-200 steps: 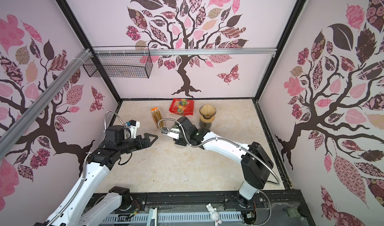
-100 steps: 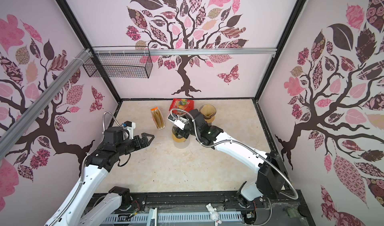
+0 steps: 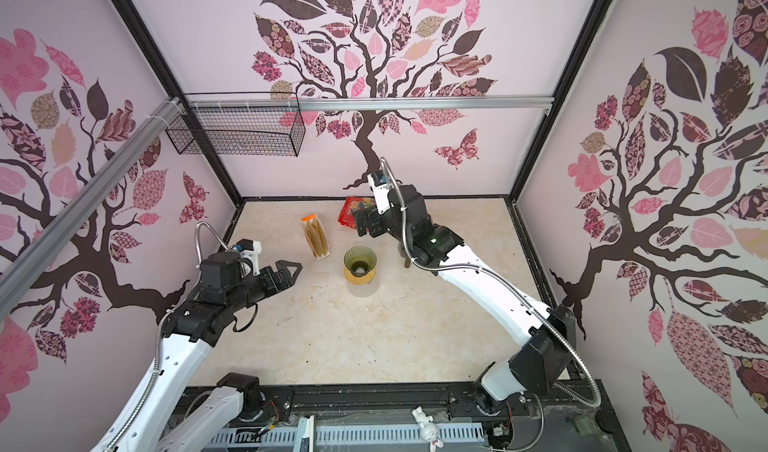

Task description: Place the coffee filter in the dripper

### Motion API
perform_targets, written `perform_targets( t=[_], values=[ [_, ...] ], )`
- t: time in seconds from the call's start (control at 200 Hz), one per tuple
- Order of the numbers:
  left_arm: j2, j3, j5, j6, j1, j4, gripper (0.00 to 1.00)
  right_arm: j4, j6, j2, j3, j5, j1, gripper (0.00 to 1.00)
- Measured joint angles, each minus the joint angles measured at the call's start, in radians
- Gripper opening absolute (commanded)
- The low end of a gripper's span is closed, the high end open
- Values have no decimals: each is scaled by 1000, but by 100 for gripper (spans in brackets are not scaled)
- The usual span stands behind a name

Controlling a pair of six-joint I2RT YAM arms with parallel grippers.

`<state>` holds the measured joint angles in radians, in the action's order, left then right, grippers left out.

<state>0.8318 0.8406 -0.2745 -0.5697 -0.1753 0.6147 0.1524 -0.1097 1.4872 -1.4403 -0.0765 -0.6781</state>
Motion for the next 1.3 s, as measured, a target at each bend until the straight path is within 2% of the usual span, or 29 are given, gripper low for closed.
perform_targets(
  t=[0.1,0.25,0.435,0.59,0.665,0.805,0.94,1.175,1.3],
  values=[
    [51,32,-56,-6,0,-23,95,2,-61,-14,84,30,4,100],
    [167,109,-105,-4,-37,-36,93,78,-143,-11,84,58,1,96],
    [339,264,-101,35,-163,11,85,140,-259,-11,86,137,41,80],
    [459,349,-88,56,-180,61,75,153,-331,-12,124,220,82,64],
    [511,375,-83,64,-183,84,70,164,-357,-10,146,247,91,61],
    [592,424,-74,75,-195,126,64,170,-369,7,155,287,90,52],
    [638,460,-65,76,-211,147,58,179,-369,59,155,312,89,47],
    [716,515,-55,69,-222,179,46,192,-359,118,155,310,89,40],
    [750,529,-52,69,-225,185,44,204,-355,126,155,304,90,34]
  ],
)
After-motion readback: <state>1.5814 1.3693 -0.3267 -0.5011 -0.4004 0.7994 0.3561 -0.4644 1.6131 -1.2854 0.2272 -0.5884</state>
